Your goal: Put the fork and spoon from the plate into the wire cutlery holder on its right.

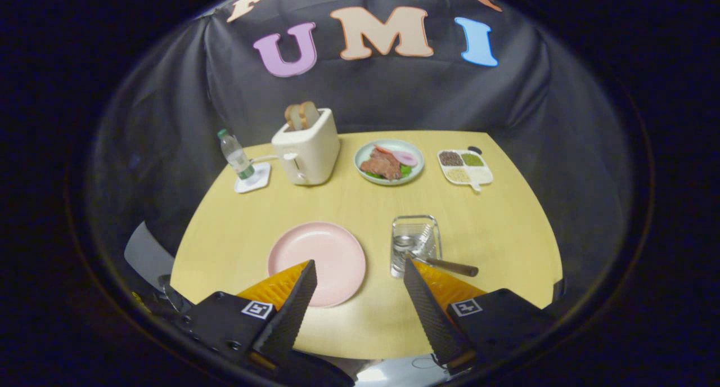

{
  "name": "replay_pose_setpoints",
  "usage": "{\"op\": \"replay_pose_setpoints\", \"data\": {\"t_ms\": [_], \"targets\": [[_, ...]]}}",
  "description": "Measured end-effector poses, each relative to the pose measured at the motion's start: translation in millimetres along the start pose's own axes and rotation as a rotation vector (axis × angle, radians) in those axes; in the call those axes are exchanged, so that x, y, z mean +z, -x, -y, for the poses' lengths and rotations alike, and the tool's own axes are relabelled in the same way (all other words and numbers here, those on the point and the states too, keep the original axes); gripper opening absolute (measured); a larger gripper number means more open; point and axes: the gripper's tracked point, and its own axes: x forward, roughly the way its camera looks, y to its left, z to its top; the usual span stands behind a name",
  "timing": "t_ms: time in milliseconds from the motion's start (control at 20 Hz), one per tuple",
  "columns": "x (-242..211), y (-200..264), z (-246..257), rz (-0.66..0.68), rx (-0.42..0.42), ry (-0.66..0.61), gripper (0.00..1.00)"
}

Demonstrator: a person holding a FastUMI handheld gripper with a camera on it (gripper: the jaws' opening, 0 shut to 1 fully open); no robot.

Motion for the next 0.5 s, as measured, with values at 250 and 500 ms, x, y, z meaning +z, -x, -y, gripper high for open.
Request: {"op": "replay_pose_setpoints", "data": {"t_ms": [250, 500], "targets": [[43, 10, -44, 0.24, 0.059, -0.036, 0.98], [98, 37, -53, 0.45, 0.063, -0.036, 0.98]]}}
